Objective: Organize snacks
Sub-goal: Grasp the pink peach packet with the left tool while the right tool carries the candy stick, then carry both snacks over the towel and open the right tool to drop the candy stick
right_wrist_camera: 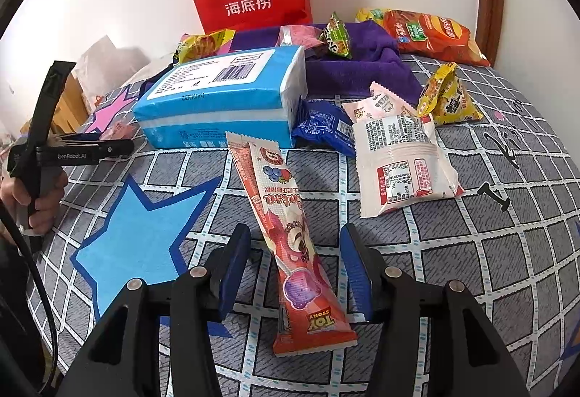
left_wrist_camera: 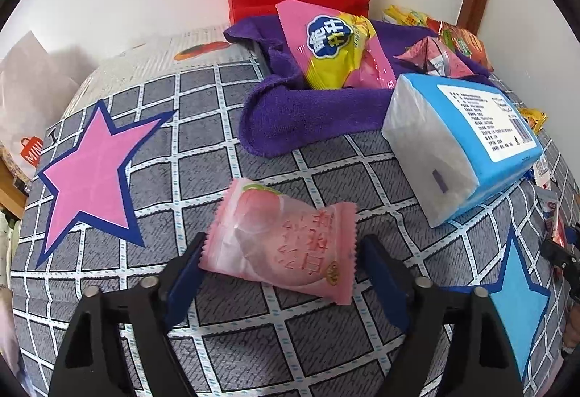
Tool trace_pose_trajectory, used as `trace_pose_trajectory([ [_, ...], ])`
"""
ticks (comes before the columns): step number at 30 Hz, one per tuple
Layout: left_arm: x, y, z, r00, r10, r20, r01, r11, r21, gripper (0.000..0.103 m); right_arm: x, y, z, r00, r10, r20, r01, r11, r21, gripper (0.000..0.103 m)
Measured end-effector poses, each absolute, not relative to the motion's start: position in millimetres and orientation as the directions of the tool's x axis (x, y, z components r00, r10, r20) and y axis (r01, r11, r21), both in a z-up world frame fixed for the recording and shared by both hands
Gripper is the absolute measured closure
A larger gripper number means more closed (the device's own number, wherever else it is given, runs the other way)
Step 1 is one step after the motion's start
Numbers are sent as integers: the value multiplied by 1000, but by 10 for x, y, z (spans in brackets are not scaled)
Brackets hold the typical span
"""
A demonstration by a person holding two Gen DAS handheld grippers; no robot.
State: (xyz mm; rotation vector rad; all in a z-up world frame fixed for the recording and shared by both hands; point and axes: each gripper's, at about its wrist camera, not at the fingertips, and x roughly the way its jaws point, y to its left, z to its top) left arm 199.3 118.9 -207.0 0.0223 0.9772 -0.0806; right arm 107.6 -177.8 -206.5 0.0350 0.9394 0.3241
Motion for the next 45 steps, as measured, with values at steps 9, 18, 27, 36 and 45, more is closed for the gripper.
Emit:
trace_pose_trajectory([
  [9,1947,1262,-1953,552,-68,-831,59,997,-42,53,1047,-1822,-2051,562,305,-769,-246,949,197,80],
  [18,1769,1199,-1535,585,-106,-804,90,994,-66,57,998,-1800,-1804,552,345,-759,-242,938,250,82],
  [27,1986,1047,-884,655,-148,-741,104,989,-106,57,1331,-1649,-1158,577,368,-729,-261,929,263,82],
  [36,2435,917,-455,704,-145,-696,83,989,-122,57,2091,-1712,-608,638,278,-718,-213,960,182,82],
  [45,3066,903,-347,716,-147,-682,43,985,-167,57,3135,-1710,-505,603,332,-725,-197,943,268,82],
])
